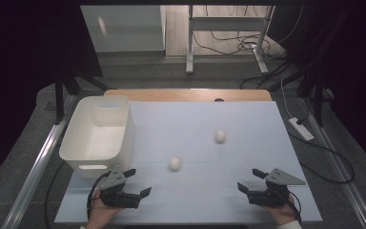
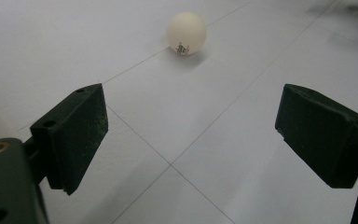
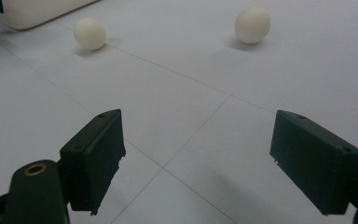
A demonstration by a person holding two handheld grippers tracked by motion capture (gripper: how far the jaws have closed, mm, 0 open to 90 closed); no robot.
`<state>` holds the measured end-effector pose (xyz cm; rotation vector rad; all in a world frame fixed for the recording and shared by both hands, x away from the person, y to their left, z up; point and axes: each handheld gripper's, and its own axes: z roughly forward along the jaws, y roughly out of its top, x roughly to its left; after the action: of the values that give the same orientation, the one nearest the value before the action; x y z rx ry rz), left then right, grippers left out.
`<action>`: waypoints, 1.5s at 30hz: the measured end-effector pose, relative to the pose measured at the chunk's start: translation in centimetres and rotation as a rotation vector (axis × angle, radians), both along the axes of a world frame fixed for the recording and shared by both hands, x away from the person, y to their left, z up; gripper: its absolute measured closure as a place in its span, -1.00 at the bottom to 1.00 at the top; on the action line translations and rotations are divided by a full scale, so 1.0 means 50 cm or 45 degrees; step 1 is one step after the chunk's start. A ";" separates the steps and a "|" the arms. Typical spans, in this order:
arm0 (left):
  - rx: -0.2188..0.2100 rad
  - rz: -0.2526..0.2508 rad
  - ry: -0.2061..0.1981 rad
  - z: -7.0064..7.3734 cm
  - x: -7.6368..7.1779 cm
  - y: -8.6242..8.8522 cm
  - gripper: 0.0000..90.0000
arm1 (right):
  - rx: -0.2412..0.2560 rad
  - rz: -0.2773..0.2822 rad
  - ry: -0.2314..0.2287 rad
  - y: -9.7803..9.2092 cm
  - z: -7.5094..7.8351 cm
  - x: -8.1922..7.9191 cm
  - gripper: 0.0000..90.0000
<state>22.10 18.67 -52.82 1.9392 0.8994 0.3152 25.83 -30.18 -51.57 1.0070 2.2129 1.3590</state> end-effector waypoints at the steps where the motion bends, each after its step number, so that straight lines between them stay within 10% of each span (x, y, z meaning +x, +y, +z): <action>1: 0.000 0.000 0.000 0.000 0.000 0.000 -0.77 | 0.000 -0.003 0.002 -0.001 0.000 0.000 -0.61; 45: -0.004 0.018 -0.001 0.006 -0.012 -0.005 -0.77 | -0.024 -0.032 -0.003 0.005 -0.006 0.015 -0.64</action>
<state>21.48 18.42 -52.50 1.9309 0.9128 0.3225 26.60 -29.91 -51.86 1.0226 2.2002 1.3250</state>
